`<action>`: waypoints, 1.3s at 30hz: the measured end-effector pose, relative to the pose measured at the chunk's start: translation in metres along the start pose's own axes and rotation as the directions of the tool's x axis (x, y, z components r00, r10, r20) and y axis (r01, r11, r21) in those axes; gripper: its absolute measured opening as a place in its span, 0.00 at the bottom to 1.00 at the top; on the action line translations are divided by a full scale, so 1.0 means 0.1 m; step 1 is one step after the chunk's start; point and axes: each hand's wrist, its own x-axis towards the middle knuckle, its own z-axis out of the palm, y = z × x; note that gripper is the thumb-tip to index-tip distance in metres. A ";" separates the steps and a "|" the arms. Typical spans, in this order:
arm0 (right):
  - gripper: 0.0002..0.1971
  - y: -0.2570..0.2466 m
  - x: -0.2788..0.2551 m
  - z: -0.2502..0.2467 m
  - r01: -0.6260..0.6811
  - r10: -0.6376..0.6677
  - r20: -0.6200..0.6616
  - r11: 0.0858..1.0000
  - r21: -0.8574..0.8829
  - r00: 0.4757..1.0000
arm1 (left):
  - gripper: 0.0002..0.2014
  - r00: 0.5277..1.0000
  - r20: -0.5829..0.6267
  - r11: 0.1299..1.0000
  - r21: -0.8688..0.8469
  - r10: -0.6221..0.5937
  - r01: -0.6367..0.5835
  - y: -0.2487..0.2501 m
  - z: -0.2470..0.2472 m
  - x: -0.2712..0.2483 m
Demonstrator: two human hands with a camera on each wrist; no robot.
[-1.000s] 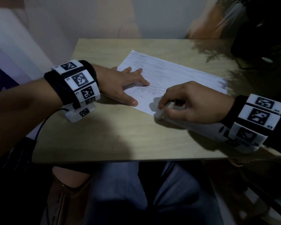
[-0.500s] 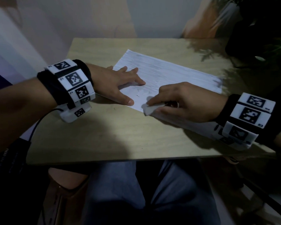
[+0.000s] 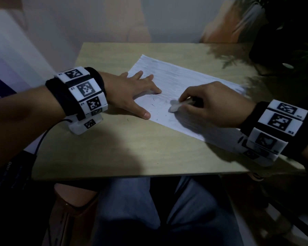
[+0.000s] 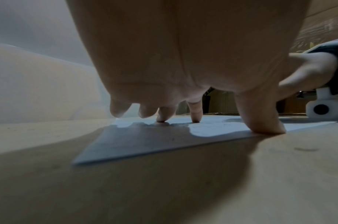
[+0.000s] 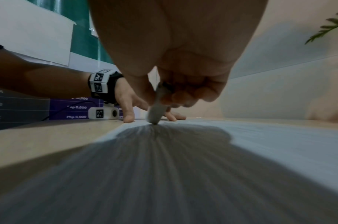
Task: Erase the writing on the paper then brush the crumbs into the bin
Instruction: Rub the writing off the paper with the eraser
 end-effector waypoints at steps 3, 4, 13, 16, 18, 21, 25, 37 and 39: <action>0.28 -0.02 -0.03 0.00 0.056 -0.057 0.048 0.998 0.031 0.997 | 0.48 1.000 0.000 1.000 -0.002 -0.002 0.002 0.00 -0.01 0.00; 0.27 -0.05 -0.05 0.01 0.085 -0.091 0.093 0.994 0.073 0.991 | 0.47 1.000 0.000 1.000 0.002 -0.004 0.004 0.00 -0.01 0.00; 0.26 -0.04 -0.08 0.02 0.130 -0.133 0.044 0.989 0.066 0.990 | 0.50 1.000 0.013 1.000 -0.007 -0.009 0.009 -0.01 -0.01 0.00; 0.24 -0.06 -0.09 0.02 0.100 -0.117 0.102 0.983 0.152 0.988 | 0.50 1.000 0.018 1.000 -0.005 -0.006 0.006 -0.02 -0.01 0.00; 0.26 0.00 -0.04 0.00 0.067 -0.068 0.017 0.996 0.055 0.998 | 0.51 1.000 0.026 1.000 -0.009 -0.006 0.006 -0.02 -0.02 0.01; 0.28 0.02 -0.03 -0.01 0.047 -0.049 -0.042 0.998 -0.038 0.998 | 0.50 1.000 0.022 1.000 -0.004 -0.004 0.004 -0.02 -0.01 0.01; 0.21 -0.05 -0.07 0.04 0.146 -0.149 0.043 0.987 0.067 0.988 | 0.49 1.000 -0.020 1.000 -0.002 0.016 -0.016 0.01 0.00 0.00; 0.28 -0.06 0.04 -0.02 0.053 -0.053 -0.006 0.998 0.037 0.999 | 0.46 0.996 0.077 0.999 -0.011 0.034 -0.033 -0.02 -0.02 0.00; 0.28 -0.05 0.06 -0.02 0.051 -0.051 -0.018 0.999 0.014 0.999 | 0.45 0.996 0.079 1.000 -0.006 0.031 -0.031 0.00 -0.01 0.00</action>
